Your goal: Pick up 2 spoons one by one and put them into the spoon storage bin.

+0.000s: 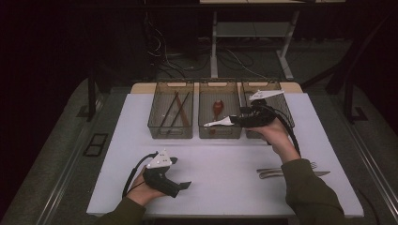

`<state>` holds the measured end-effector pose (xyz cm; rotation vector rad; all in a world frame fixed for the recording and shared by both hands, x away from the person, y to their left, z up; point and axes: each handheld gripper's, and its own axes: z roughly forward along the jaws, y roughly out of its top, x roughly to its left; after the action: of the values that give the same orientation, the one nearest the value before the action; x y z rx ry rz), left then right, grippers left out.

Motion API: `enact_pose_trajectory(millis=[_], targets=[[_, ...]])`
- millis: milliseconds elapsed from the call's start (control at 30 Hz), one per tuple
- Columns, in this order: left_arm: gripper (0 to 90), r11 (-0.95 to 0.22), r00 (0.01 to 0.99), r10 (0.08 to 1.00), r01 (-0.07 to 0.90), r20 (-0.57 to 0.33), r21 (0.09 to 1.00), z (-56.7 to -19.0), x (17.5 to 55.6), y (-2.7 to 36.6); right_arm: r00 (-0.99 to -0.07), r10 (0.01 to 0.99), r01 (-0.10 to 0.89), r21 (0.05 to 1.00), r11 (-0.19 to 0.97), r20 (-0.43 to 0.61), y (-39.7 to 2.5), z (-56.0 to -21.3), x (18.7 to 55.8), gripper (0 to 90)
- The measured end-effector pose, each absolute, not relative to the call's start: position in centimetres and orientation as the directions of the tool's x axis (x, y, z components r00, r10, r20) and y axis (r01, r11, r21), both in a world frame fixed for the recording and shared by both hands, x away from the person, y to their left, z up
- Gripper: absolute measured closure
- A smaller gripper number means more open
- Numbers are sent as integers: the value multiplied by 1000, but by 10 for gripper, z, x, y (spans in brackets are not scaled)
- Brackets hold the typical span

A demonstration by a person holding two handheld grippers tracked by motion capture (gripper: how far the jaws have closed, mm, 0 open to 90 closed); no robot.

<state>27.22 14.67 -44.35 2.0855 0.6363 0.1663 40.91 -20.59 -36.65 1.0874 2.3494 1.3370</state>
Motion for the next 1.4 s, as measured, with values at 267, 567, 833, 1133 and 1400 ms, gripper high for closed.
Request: enact_pose_trajectory(millis=[267, 567, 833, 1133, 1400], targets=[[0, -446, 857, 500, 376, -122, 812, -444, 272, 147, -716, 681, 469, 829, 305, 155, -218, -365, 391, 328], [0, -446, 857, 500, 376, -122, 812, -443, 272, 147, -726, 670, 465, 828, 312, 156, -234, -369, 373, 327], [0, -446, 859, 498, 372, -120, 814, -443, 272, 148, -740, 659, 449, 828, 335, 135, -245, -373, 358, 328], [0, -442, 857, 501, 374, -121, 815, -442, 272, 148, -734, 667, 458, 819, 347, 127, -260, -378, 345, 332], [0, -444, 859, 498, 373, -122, 815, -442, 271, 148, -728, 674, 474, 803, 362, 126, -275, -382, 331, 436]])
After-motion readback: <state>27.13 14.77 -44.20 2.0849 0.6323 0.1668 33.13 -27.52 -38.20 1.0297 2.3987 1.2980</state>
